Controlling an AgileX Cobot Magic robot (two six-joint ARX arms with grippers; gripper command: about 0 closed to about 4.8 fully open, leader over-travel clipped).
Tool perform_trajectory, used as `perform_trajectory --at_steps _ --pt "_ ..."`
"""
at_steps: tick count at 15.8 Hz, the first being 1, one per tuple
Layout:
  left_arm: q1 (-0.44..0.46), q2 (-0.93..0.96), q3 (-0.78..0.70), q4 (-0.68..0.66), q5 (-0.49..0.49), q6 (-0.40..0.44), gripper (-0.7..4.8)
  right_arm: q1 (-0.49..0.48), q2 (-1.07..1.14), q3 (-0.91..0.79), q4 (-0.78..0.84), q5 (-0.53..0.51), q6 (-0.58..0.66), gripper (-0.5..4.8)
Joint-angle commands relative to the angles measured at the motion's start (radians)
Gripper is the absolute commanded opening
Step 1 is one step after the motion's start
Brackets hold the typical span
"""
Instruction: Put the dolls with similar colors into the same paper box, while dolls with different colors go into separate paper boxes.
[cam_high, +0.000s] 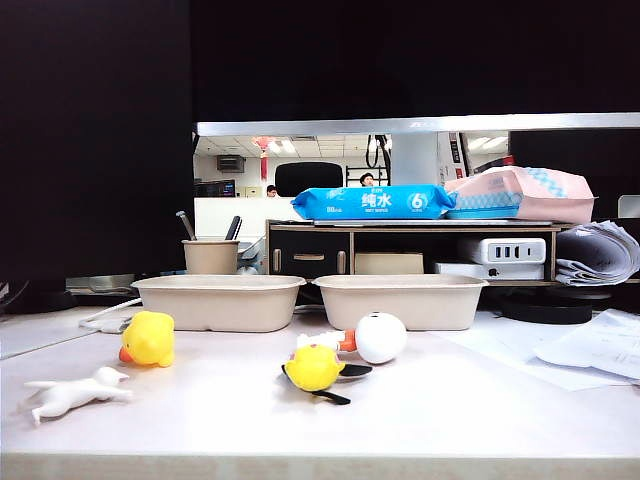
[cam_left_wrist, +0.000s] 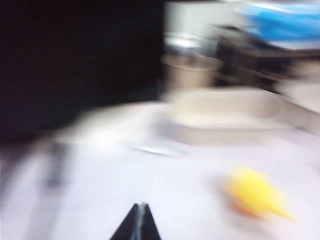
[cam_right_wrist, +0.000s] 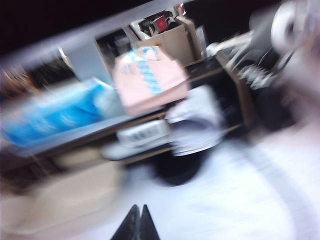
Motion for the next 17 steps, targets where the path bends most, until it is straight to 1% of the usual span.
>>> perform_trajectory --at_steps 1,2,4,6,7,9,11,12,14,15,16,17 --pt "-0.195 0.091 0.001 0.005 0.005 0.0 -0.05 0.003 0.0 0.003 0.047 -0.238 0.084 0.19" --pt "-0.259 0.118 0.001 0.005 0.005 0.0 -0.05 0.003 0.0 0.018 0.056 -0.277 0.084 0.18" --pt "-0.372 0.165 0.001 0.004 0.006 0.0 -0.05 0.006 0.001 0.093 0.056 -0.314 0.084 0.18" --pt "-0.413 0.195 0.001 0.005 0.005 0.0 -0.05 0.022 0.035 0.183 0.053 -0.331 0.079 0.18" --pt "-0.42 0.208 0.001 0.005 0.005 0.0 -0.05 0.035 0.084 0.234 0.053 -0.363 0.068 0.17" --pt "-0.42 0.236 0.001 0.005 0.005 0.0 -0.05 0.09 0.251 0.352 0.049 -0.461 0.029 0.17" --pt "-0.42 0.259 0.001 0.005 0.005 0.0 -0.05 0.205 0.491 0.501 0.019 -0.555 -0.046 0.08" --pt "-0.42 0.261 0.001 0.005 0.005 0.0 -0.05 0.301 0.631 0.594 -0.053 -0.558 -0.121 0.08" --pt "-0.42 0.26 0.001 0.002 0.005 0.0 -0.05 0.502 0.917 0.76 -0.166 -0.508 -0.246 0.08" --pt "-0.42 0.26 0.001 0.002 0.005 0.0 -0.05 0.581 1.051 0.838 -0.209 -0.483 -0.283 0.08" --pt "-0.42 0.259 0.001 0.002 0.005 0.0 -0.05 0.642 1.181 0.917 -0.256 -0.471 -0.314 0.08" --pt "-0.42 0.258 0.001 0.002 0.005 0.0 -0.05 0.683 1.291 0.987 -0.293 -0.453 -0.324 0.08"
